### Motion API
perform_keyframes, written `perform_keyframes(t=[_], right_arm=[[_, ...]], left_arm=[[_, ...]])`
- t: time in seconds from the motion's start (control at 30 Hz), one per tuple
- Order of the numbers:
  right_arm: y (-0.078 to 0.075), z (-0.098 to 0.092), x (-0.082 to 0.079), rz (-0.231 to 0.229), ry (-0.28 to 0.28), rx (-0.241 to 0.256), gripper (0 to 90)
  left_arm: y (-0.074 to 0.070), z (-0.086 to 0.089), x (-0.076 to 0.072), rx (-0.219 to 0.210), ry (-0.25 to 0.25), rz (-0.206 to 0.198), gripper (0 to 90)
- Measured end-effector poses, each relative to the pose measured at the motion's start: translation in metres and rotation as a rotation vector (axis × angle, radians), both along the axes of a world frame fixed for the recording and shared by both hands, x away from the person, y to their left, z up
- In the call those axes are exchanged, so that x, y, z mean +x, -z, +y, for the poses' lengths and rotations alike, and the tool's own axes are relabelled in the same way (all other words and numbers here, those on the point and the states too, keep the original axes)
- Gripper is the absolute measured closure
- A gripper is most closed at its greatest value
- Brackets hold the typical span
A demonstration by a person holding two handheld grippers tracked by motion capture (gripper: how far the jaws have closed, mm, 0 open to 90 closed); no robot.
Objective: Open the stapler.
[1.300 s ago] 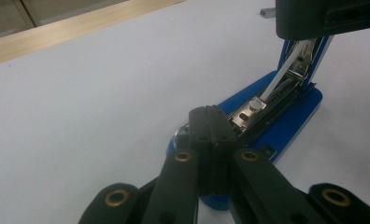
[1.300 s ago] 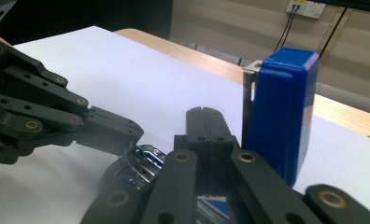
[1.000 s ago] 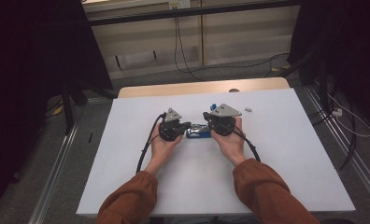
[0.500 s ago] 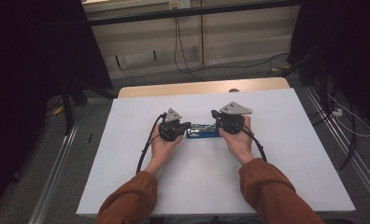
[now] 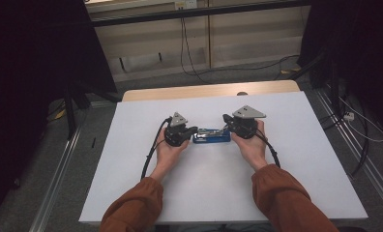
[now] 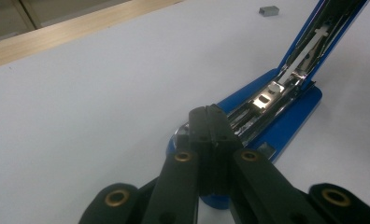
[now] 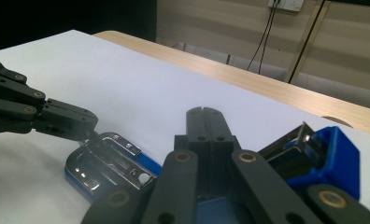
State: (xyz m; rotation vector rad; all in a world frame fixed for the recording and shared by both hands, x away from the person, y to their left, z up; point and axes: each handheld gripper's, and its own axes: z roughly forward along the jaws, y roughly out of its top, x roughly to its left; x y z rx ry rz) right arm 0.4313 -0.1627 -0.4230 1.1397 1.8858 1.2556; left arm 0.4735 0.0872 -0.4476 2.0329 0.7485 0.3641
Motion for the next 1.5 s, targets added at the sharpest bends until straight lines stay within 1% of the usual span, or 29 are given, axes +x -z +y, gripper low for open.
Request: perform_keyframes(t=[0.4, 0.53, 0.63, 0.9, 1.07, 1.2, 1.4, 1.43, 1.5], right_arm=[[-0.001, -0.003, -0.001, -0.002, -0.014, -0.007, 90.0], [0.0, -0.005, -0.001, -0.001, -0.002, -0.012, 90.0], [0.002, -0.009, -0.001, 0.004, 0.004, -0.004, 90.0], [0.002, -0.014, -0.003, -0.001, 0.0, -0.004, 90.0], [0.003, -0.02, -0.004, 0.008, 0.01, -0.012, 90.0], [0.001, -0.024, -0.005, 0.006, 0.009, -0.011, 90.0], [-0.001, -0.028, -0.007, 0.01, -0.002, -0.027, 90.0], [-0.002, -0.029, -0.008, 0.004, -0.007, -0.032, 90.0], [-0.003, -0.031, -0.009, 0.005, -0.011, -0.031, 90.0]], left_arm=[[0.0, 0.0, 0.0, 0.0, -0.003, -0.001, 90.0], [0.0, 0.0, 0.0, 0.001, -0.003, -0.001, 90.0], [0.0, 0.0, 0.0, 0.0, -0.001, 0.0, 90.0], [0.0, 0.0, 0.0, 0.0, -0.001, 0.001, 90.0], [0.0, 0.0, 0.0, 0.0, -0.001, 0.001, 90.0], [0.0, 0.0, 0.0, -0.003, 0.0, 0.001, 90.0], [0.0, 0.0, 0.0, -0.004, -0.001, 0.001, 90.0], [0.0, 0.0, 0.0, -0.007, -0.001, 0.002, 90.0], [0.0, 0.0, 0.0, -0.006, -0.002, -0.001, 90.0]])
